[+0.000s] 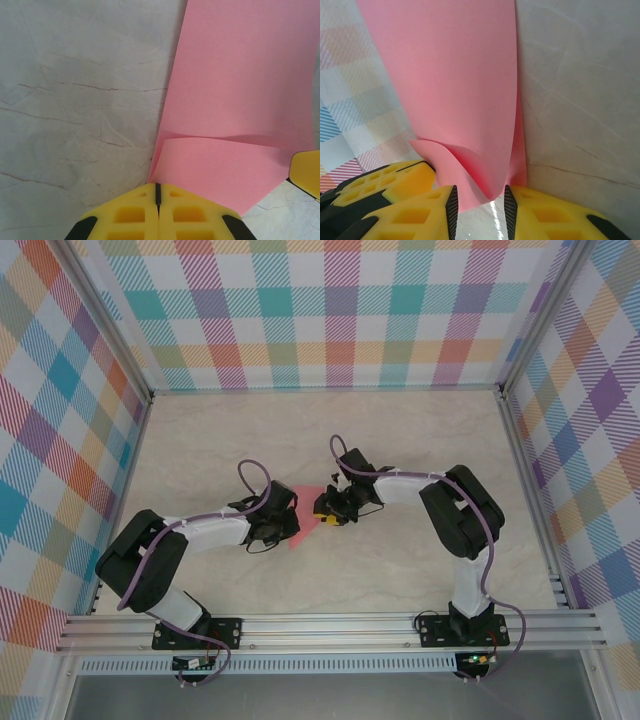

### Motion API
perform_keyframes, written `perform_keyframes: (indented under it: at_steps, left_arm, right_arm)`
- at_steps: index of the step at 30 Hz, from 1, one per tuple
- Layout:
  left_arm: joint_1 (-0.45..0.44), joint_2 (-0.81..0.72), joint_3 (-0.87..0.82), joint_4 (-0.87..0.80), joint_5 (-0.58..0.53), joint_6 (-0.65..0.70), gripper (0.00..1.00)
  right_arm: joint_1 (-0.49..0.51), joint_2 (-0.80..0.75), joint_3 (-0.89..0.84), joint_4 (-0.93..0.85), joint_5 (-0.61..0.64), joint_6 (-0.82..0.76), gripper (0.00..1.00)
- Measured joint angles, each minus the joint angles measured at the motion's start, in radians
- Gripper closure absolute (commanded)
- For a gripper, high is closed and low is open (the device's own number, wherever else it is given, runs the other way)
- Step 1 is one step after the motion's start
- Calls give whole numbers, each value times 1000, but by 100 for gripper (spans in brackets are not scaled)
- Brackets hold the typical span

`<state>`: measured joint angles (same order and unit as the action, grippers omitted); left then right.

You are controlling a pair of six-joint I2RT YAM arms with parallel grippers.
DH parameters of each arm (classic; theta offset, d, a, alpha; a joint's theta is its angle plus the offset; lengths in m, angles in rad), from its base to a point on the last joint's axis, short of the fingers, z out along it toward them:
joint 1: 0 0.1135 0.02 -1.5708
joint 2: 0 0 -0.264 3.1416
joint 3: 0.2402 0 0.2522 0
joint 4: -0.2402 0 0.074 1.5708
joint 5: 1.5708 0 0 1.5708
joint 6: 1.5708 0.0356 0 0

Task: Fold a paper plane with a square sheet of paper (pick it up from the middle)
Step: Fourth fold the wing at the center of the table.

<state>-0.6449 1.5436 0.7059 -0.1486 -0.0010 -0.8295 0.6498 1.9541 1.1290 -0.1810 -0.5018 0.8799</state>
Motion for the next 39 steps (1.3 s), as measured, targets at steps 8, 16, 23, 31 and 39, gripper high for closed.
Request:
perform_keyframes:
  at_steps: [8,16,23,31,39]
  left_arm:
    - [1,0,0,0,3,0,94]
    - [6,-26,15,-46,6,17,81]
    - [9,-199,38,-161,-27,62,45]
    - [9,-323,37,-172,-24,114,24]
    - [-26,-336,-46,-18,26,250,31]
  right_arm:
    - [6,17,12,8,-16,13,87]
    - [6,9,13,-8,23,18,96]
    - [6,-167,-36,-85,160,18,98]
    - [6,-356,-120,-136,290,79,98]
    - [22,-325,-159,-113,320,236,98]
